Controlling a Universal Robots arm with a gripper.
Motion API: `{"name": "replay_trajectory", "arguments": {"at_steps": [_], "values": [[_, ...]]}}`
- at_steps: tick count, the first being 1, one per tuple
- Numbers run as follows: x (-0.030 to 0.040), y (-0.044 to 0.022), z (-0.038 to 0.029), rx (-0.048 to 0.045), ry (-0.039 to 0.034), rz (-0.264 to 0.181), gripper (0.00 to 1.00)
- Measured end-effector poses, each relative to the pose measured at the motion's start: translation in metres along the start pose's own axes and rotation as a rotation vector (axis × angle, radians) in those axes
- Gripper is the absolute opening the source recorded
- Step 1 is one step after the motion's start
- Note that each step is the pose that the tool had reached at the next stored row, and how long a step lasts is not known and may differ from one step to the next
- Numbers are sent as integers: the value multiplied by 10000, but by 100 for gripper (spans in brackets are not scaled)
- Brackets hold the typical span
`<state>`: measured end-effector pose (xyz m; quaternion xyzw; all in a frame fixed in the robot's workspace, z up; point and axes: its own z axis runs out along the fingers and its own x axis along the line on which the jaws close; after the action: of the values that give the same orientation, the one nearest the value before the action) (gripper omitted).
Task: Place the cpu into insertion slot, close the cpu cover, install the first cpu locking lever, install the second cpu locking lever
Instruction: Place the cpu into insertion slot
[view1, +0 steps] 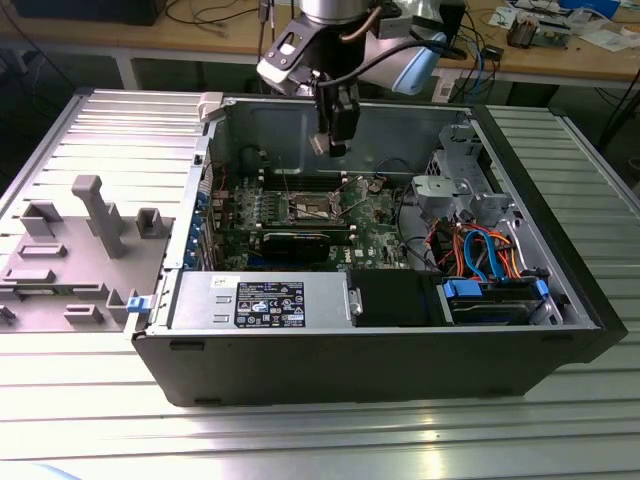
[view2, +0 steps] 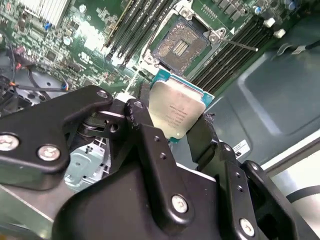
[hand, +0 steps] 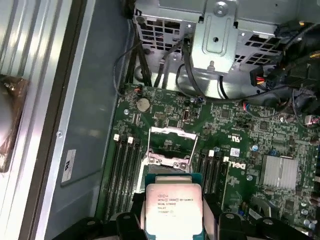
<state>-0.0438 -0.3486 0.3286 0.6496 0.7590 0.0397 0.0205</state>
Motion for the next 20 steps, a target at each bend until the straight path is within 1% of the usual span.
{"name": "replay_trajectory", "arguments": {"at_steps": [1, 4, 7, 8, 11, 20], "values": [[-4, 21, 17, -7, -36, 425, 54], [-4, 22, 18, -5, -37, 428, 54], [-3, 20, 35, 8, -41, 497, 54], [-3, 19, 46, 9, -44, 556, 54], [-4, 13, 96, 2, -76, 923, 54], [-4, 12, 107, 1, -79, 942, 54]]}}
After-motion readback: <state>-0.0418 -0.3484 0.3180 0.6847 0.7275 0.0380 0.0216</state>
